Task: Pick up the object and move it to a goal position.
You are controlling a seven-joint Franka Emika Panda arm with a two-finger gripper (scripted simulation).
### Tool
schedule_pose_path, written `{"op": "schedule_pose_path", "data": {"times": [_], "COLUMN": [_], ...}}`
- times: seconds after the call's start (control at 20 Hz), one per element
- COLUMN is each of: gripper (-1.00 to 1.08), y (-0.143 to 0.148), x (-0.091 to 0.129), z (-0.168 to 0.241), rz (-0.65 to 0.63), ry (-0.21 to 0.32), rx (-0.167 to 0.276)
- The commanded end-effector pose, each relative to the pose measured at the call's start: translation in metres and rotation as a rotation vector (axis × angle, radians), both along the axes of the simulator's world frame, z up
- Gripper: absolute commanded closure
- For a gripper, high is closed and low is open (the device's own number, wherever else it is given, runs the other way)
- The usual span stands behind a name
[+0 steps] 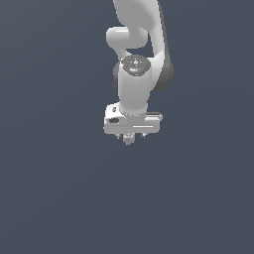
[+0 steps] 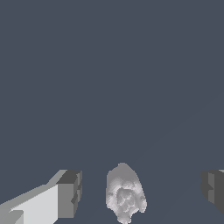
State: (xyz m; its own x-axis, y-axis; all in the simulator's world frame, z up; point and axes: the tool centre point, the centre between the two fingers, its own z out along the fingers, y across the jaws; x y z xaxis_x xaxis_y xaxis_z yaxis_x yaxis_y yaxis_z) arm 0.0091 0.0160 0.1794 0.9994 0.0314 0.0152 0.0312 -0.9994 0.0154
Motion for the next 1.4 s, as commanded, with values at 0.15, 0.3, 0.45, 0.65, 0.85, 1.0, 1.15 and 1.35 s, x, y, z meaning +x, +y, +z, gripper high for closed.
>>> {"op": "schedule_pose_path", "data": {"times": [0.15,0.3,0.45,0.65,0.85,1.0,1.15,1.35], "gripper": [-0.92,-0.92,-0.92,-0.92,-0.92,-0.92,-0.92,-0.92], "y": [0.0,0.0,0.0,0.0,-0.001,-0.002,-0.003,-0.005], "x": [0.0,-0.002,-0.007,-0.017,-0.032,-0.047,-0.061,-0.076], "z": [0.0,-0.002,-0.007,-0.017,-0.031,-0.044,-0.055,-0.065], "rz": [0.0,-0.012,-0.038,-0.094,-0.173,-0.249,-0.318,-0.389], "ry": [0.0,0.0,0.001,0.002,0.005,0.007,0.009,0.01], "rx": [-0.001,0.0,0.002,0.006,0.01,0.013,0.016,0.017]}}
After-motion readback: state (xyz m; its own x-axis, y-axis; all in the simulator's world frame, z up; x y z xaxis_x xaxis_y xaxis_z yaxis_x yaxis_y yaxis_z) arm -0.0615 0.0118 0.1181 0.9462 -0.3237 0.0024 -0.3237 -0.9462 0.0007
